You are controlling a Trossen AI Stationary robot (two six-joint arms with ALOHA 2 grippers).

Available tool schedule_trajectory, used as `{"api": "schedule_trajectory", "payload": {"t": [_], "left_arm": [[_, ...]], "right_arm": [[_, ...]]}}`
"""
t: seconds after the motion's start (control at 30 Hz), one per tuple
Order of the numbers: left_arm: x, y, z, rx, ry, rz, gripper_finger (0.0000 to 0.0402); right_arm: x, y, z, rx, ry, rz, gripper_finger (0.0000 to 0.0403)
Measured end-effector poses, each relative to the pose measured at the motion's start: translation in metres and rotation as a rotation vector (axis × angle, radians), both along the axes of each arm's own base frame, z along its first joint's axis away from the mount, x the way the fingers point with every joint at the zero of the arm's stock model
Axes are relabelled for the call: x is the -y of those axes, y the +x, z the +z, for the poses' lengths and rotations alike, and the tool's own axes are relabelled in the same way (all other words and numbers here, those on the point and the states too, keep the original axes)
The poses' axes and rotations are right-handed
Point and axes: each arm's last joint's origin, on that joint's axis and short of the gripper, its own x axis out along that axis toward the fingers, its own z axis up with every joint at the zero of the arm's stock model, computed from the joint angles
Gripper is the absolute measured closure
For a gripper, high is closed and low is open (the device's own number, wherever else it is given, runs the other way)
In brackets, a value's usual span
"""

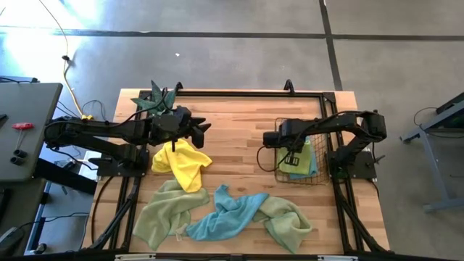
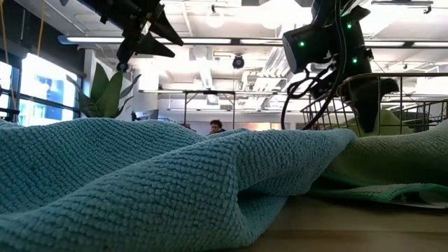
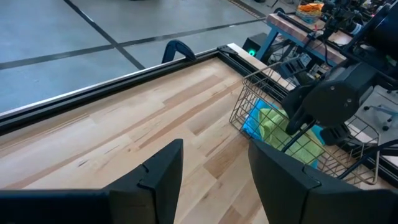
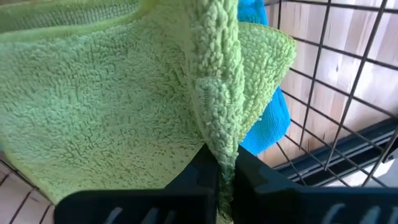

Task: Fold microfiber towels
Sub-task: Stack the folded light green microfiber cloth into the wire basket, then fold the yellow microfiber cloth

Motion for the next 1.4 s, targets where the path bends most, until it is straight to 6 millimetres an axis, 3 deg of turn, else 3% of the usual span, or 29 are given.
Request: {"api": "schedule_trajectory", "payload": {"t": [0.1, 0.3, 0.47, 0.67, 0.93, 1.03, 1.23, 1.4], "left_arm": [[0.0, 0.0, 0.0, 0.0, 0.0, 0.0, 0.0229], [0.0, 0.0, 0.0, 0.004, -0.005, 0.002, 0.0229], [0.0, 0.0, 0.0, 0.007, -0.008, 0.004, 0.0229], [0.001, 0.001, 0.0, 0.028, -0.048, -0.021, 0.0229], [0.024, 0.016, -0.011, 0.046, -0.21, -0.193, 0.0229], [0.046, 0.024, -0.02, 0.028, -0.29, -0.247, 0.0229], [0.089, 0.03, -0.043, -0.086, -0.344, -0.315, 0.0229], [0.106, 0.024, -0.064, -0.24, -0.351, -0.244, 0.0229]], "right_arm": [[0.0, 0.0, 0.0, 0.008, -0.003, -0.008, 0.0373], [0.001, 0.0, 0.001, -0.002, -0.031, -0.005, 0.0273], [0.001, 0.0, 0.024, -0.062, -0.046, 0.002, 0.0218], [0.003, 0.004, 0.067, 0.103, -0.095, -0.034, 0.0211], [0.002, 0.007, 0.121, 0.564, -0.117, -0.12, 0.021], [0.0, 0.009, 0.13, 0.701, -0.054, -0.117, 0.021], [-0.001, 0.016, 0.137, 0.811, -0.021, -0.076, 0.021], [-0.009, 0.033, 0.144, 0.965, -0.032, 0.043, 0.021]]}}
